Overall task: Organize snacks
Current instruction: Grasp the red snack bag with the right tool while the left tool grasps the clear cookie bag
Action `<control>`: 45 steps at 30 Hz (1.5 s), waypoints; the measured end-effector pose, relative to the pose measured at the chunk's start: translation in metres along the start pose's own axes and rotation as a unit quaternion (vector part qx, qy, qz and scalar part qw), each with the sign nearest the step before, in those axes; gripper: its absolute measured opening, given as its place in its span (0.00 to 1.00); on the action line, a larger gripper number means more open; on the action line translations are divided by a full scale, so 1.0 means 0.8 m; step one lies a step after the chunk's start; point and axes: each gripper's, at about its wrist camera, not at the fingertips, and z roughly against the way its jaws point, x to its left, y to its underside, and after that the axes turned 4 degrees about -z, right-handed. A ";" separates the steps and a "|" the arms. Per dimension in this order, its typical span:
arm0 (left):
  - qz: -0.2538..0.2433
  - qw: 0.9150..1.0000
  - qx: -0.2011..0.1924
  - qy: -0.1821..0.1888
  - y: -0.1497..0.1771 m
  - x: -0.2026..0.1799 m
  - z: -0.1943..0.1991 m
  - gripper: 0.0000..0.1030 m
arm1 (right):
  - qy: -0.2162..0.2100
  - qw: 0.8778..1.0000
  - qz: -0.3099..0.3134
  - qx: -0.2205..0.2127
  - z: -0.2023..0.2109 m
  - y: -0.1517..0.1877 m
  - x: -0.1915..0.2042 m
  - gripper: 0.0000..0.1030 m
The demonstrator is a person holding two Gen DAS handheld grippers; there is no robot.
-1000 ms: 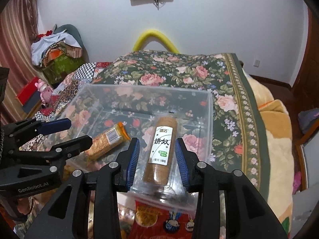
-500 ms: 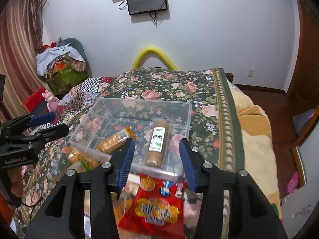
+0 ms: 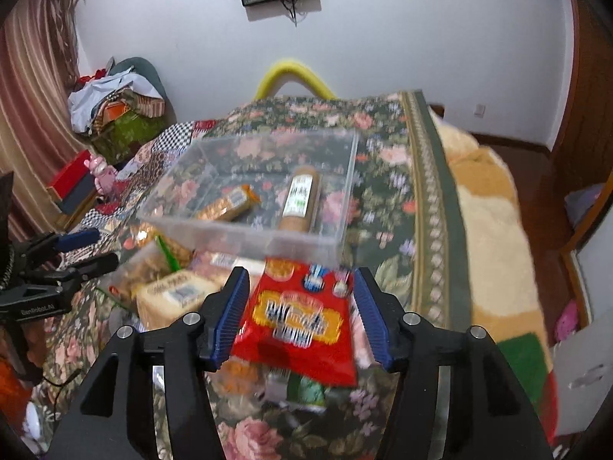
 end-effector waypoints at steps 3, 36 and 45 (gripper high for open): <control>0.008 1.000 0.012 0.009 0.013 0.003 -0.011 0.68 | -0.007 1.000 0.000 0.022 -0.015 0.013 0.001 0.56; -0.001 1.000 0.014 0.023 0.029 -0.016 -0.045 0.39 | 0.019 0.998 -0.034 0.056 -0.074 0.030 -0.029 0.62; 0.001 1.000 -0.020 0.022 0.016 -0.018 -0.006 0.38 | 0.016 0.999 -0.028 0.028 -0.038 0.022 -0.023 0.62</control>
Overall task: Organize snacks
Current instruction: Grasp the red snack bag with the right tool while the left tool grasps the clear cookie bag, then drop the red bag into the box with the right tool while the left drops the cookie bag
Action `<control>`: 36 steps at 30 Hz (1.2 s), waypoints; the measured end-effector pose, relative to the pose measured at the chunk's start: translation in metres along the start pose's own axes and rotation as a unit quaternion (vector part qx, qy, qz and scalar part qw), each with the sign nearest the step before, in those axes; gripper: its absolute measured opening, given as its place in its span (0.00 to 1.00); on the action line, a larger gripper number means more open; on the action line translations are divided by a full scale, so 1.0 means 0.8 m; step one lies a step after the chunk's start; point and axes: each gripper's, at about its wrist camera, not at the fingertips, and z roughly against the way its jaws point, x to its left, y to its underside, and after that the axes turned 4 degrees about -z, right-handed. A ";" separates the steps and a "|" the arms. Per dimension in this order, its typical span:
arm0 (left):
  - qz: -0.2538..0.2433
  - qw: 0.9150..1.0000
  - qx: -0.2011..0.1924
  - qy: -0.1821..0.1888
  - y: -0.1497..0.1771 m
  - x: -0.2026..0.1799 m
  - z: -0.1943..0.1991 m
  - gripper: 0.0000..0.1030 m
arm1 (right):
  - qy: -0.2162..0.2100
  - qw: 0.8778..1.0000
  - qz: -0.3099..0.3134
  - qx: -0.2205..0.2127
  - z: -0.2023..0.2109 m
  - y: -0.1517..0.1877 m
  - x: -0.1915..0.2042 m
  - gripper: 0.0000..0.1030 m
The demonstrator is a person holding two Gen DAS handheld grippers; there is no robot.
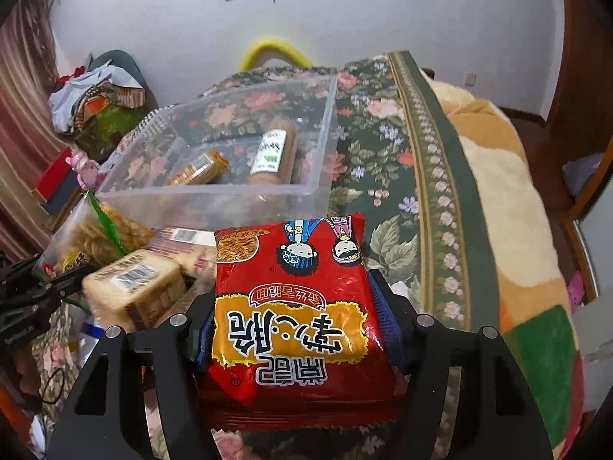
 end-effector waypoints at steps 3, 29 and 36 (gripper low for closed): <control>0.001 1.000 -0.017 0.000 -0.007 -0.002 0.018 0.38 | 0.004 1.000 0.013 -0.016 0.016 -0.004 0.007 0.62; 0.028 0.995 -0.092 -0.030 -0.117 0.031 0.023 0.38 | -0.029 0.993 0.070 -0.094 0.026 -0.081 0.083 0.62; 0.027 0.997 -0.062 -0.046 -0.129 0.048 -0.028 0.38 | -0.028 0.994 0.060 -0.088 -0.007 -0.105 0.091 0.62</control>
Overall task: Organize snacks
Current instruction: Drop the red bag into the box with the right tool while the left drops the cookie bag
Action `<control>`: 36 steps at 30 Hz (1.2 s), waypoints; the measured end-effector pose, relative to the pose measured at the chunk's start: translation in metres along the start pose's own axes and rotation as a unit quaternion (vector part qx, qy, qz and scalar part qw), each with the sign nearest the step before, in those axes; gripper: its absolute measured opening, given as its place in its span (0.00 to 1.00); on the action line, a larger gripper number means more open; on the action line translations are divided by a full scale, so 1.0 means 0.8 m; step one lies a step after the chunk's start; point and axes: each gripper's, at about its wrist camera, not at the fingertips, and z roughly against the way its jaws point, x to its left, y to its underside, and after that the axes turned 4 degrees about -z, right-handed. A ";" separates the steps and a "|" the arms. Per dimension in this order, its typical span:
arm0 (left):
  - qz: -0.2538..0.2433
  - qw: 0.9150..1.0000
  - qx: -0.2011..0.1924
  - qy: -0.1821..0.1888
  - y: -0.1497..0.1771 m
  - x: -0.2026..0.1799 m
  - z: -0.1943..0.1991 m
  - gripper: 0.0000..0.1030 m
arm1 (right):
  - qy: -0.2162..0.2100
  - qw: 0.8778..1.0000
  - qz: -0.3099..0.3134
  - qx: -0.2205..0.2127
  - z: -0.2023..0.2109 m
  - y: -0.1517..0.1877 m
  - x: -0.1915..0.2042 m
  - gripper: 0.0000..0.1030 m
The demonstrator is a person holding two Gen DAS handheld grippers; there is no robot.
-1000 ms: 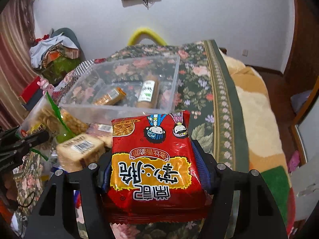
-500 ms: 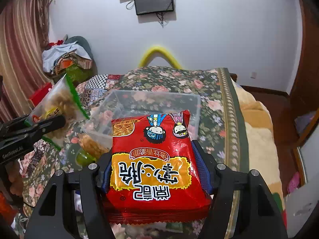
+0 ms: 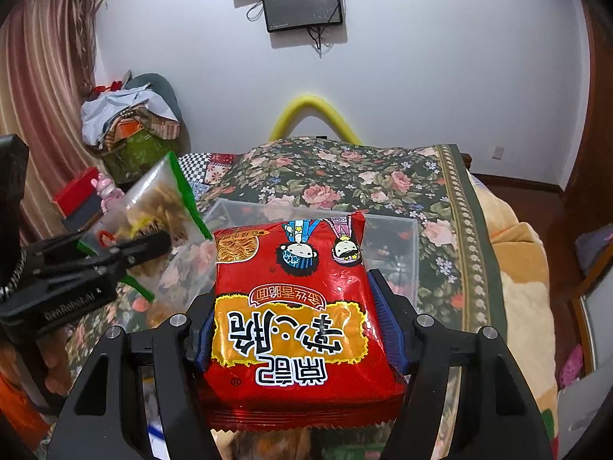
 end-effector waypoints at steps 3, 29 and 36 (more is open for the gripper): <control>-0.003 1.000 0.015 -0.005 -0.002 0.004 -0.023 0.38 | 0.004 1.000 -0.002 0.007 -0.013 -0.002 0.003 0.62; 0.010 0.995 0.100 0.011 0.011 0.010 -0.100 0.44 | 0.041 0.992 0.024 0.120 -0.112 0.010 0.002 0.63; 0.004 0.998 0.067 0.005 0.001 0.011 -0.064 0.62 | 0.043 0.991 0.038 0.120 -0.101 0.008 0.008 0.67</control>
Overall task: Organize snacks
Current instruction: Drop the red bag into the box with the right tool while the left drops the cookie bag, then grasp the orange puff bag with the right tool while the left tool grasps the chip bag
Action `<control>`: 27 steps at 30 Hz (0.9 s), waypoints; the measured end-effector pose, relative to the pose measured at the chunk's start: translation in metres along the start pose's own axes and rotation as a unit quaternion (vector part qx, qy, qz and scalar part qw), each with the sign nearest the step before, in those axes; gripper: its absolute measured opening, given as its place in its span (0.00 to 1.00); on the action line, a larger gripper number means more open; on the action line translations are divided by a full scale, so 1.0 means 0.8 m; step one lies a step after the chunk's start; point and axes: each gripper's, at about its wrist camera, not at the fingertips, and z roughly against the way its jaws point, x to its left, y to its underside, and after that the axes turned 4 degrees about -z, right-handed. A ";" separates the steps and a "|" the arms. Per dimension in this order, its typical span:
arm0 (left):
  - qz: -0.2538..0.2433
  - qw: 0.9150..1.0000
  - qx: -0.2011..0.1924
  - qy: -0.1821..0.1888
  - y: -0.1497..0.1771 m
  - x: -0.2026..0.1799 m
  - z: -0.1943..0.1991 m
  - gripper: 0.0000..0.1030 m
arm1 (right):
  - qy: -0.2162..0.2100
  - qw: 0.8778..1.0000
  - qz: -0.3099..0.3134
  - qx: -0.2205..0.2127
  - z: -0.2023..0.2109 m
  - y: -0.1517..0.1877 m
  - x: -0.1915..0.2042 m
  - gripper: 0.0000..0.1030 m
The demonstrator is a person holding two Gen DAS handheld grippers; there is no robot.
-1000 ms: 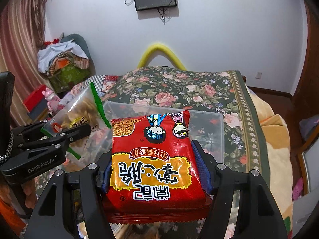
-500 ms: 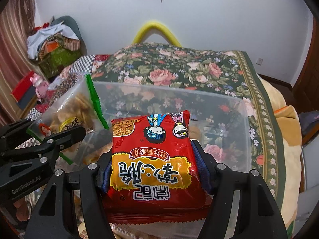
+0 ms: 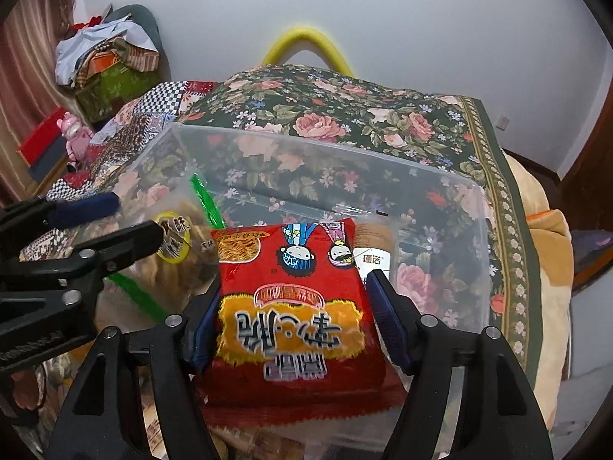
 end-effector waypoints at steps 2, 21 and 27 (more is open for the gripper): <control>0.001 1.000 -0.009 0.004 -0.002 0.001 0.016 0.62 | -0.003 1.000 -0.002 -0.004 0.009 0.000 -0.001 0.68; -0.031 0.997 -0.066 -0.003 0.061 -0.012 0.155 0.81 | -0.024 0.996 -0.030 -0.084 0.146 0.042 -0.021 0.79; -0.039 0.998 -0.040 0.000 0.109 -0.016 0.159 0.82 | -0.019 0.997 -0.036 -0.073 0.160 0.087 -0.028 0.79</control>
